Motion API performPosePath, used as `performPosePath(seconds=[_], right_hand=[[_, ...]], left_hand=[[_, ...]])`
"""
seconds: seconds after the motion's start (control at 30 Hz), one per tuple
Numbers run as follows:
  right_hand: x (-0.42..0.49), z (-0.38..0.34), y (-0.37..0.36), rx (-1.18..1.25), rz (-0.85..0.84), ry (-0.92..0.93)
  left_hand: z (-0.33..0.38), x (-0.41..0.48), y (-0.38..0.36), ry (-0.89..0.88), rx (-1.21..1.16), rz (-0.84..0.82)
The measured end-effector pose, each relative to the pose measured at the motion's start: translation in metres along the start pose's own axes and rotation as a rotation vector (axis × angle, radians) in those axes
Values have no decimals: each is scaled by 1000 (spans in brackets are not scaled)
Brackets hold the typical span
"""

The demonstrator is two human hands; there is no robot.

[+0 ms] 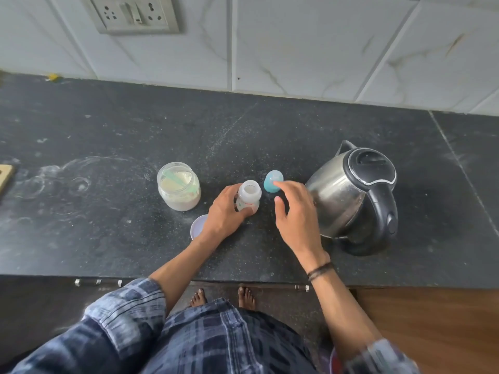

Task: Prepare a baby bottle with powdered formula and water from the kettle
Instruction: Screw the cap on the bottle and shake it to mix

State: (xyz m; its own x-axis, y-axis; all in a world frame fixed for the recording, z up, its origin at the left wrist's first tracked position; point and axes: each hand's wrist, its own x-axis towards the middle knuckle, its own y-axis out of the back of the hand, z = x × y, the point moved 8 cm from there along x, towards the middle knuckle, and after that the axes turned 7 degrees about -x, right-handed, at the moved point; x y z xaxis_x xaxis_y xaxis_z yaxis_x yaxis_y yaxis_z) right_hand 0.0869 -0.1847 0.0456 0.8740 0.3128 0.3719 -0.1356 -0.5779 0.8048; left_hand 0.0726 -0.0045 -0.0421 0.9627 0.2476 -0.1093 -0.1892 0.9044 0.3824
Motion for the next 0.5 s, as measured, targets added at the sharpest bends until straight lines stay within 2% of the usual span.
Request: performPosePath(seconds=[0.1,0.23,0.5], right_hand=[[29,16,-32,-79,-192,-110],[41,25,-65,-164,-401,-144],[40,19,-62,-290,-385,-103]], left_hand=[[1,0,0,2,48,3],[0,0,0,4,79,-9],[-2,2,2,27,78,-7]])
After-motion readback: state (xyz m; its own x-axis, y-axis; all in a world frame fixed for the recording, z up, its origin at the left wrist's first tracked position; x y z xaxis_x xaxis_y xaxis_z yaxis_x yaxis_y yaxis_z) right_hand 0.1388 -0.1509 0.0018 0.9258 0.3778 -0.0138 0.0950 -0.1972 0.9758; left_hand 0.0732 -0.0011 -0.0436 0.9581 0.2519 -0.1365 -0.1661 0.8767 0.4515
